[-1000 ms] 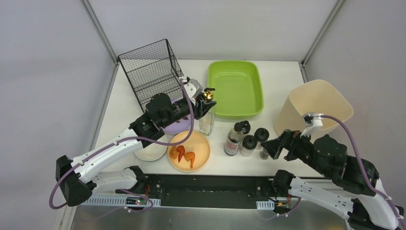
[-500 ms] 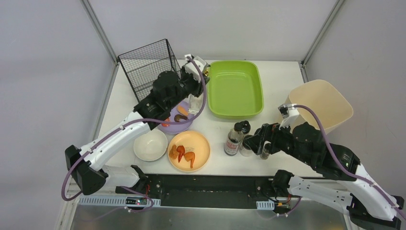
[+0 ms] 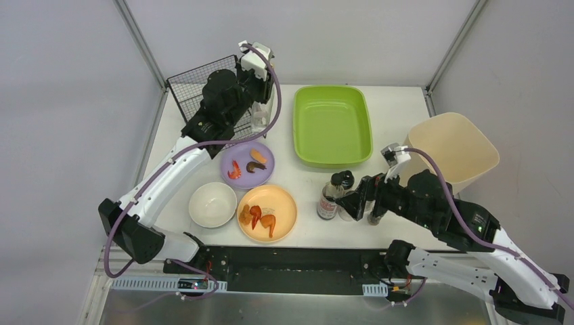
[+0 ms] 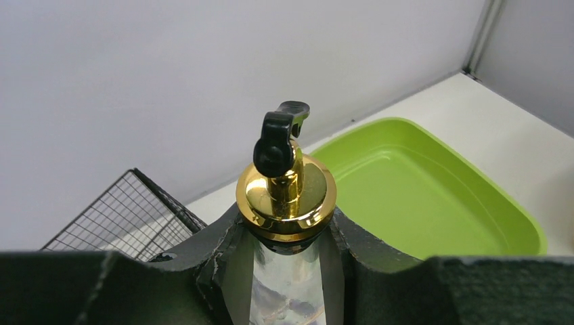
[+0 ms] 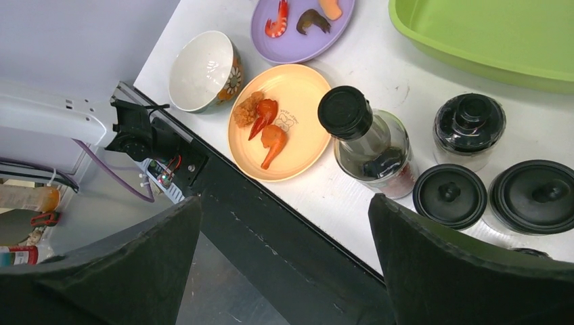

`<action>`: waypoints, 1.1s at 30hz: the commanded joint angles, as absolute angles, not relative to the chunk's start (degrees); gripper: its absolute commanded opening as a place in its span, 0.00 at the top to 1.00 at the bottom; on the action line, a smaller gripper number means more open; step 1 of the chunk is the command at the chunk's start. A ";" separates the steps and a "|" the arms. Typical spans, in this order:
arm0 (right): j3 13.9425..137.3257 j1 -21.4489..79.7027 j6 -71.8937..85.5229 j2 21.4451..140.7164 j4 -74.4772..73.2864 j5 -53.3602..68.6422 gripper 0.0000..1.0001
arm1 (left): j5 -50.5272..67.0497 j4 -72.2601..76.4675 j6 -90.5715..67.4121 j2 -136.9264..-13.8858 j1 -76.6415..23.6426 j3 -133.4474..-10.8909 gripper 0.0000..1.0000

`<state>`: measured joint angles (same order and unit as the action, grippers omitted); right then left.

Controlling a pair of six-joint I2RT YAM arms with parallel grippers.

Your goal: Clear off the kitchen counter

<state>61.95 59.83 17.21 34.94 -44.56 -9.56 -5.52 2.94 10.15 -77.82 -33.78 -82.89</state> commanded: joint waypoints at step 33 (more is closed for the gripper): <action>56.64 60.07 13.69 35.15 -33.11 5.40 0.01 | -18.87 33.54 23.41 -102.31 -21.23 -111.09 1.00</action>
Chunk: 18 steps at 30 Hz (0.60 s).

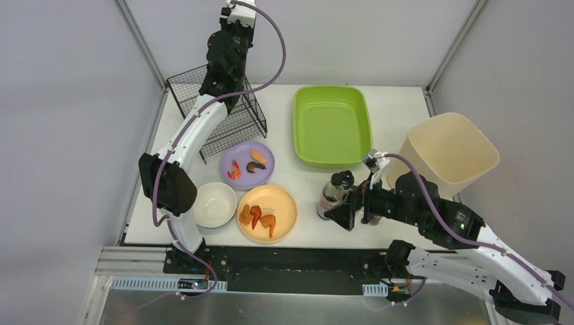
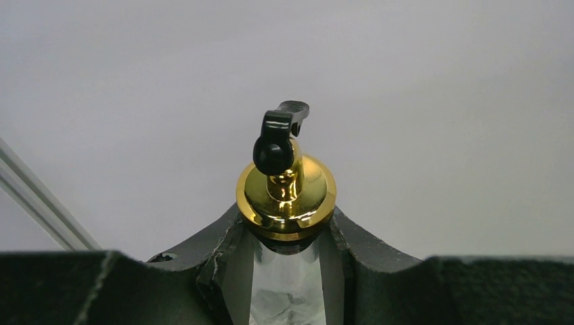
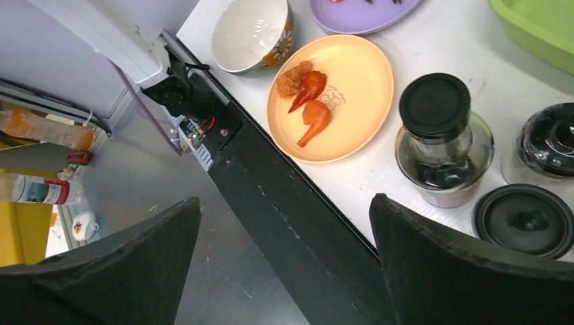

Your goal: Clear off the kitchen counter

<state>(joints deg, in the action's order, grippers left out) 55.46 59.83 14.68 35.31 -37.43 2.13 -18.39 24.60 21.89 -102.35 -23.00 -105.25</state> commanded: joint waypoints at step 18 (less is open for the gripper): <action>56.64 60.03 12.91 40.37 -31.90 3.90 0.01 | -18.10 34.68 11.44 -105.62 -14.74 -106.76 1.00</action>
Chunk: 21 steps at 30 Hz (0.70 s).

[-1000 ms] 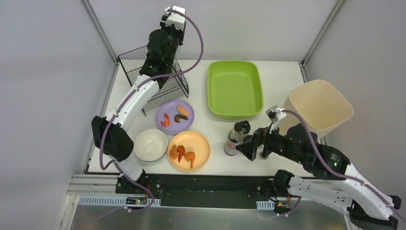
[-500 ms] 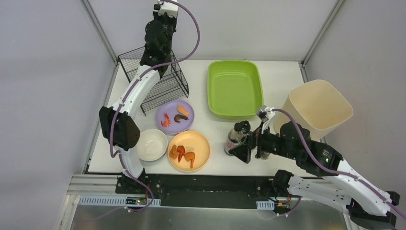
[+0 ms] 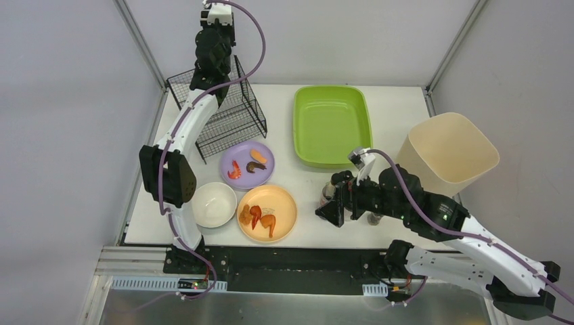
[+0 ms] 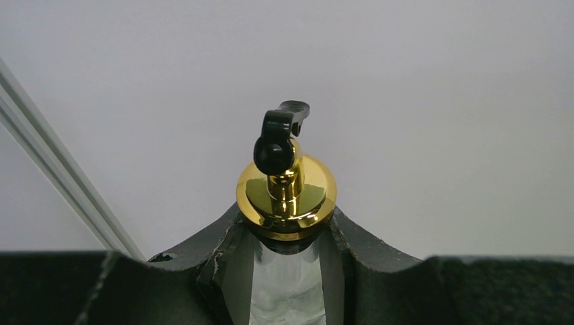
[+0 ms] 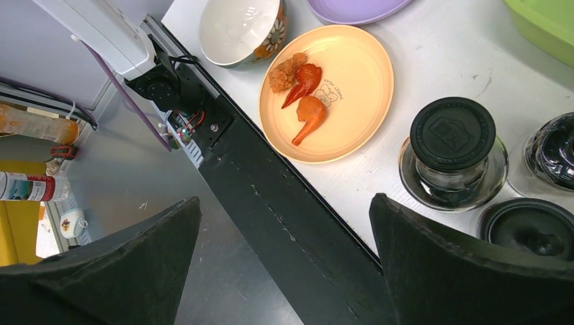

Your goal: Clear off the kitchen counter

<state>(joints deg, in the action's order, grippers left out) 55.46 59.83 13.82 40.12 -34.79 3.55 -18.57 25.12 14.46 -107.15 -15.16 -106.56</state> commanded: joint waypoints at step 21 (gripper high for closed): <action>54.05 60.07 15.03 36.90 -32.83 2.20 0.01 | -20.35 31.25 7.05 -110.04 -13.90 -104.45 1.00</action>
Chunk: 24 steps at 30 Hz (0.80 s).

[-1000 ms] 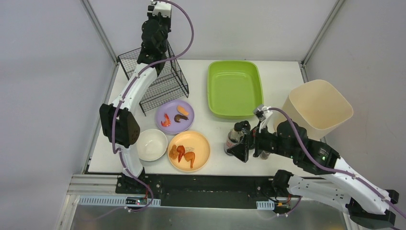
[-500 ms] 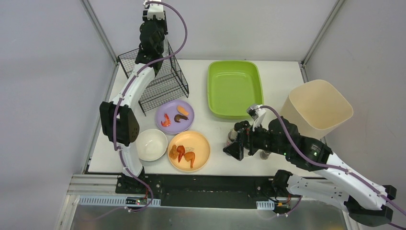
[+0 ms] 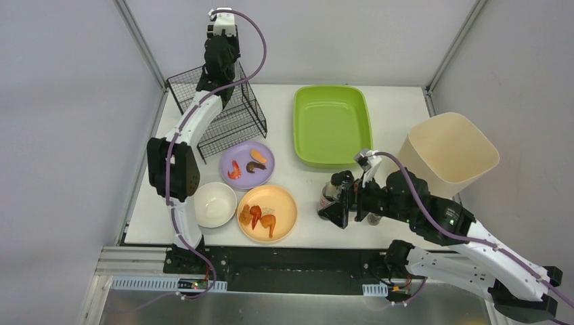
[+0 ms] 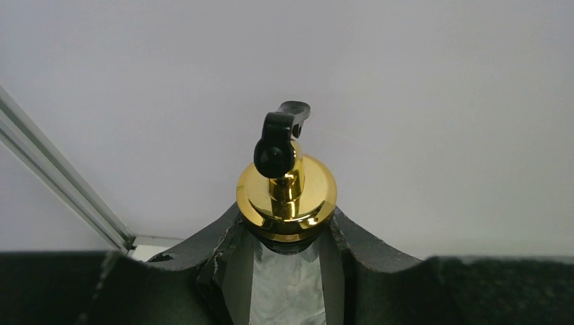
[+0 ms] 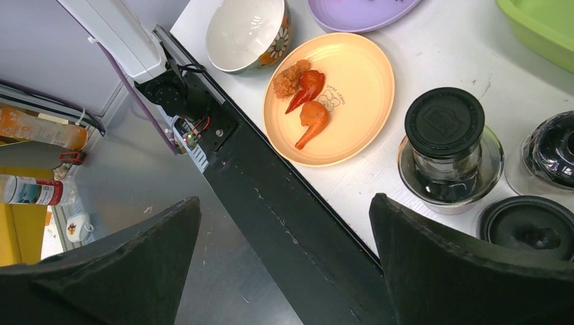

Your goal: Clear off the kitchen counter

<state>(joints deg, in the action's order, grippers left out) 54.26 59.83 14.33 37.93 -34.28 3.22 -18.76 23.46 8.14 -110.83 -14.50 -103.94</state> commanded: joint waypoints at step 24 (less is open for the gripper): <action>53.18 60.08 15.58 37.68 -32.28 1.51 0.00 | -21.85 32.26 1.99 -112.53 -12.13 -96.72 1.00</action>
<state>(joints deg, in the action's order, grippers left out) 53.54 59.83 14.94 37.34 -34.33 1.85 -21.52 24.75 3.95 -114.32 -12.14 -96.53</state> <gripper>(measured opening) 0.993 0.347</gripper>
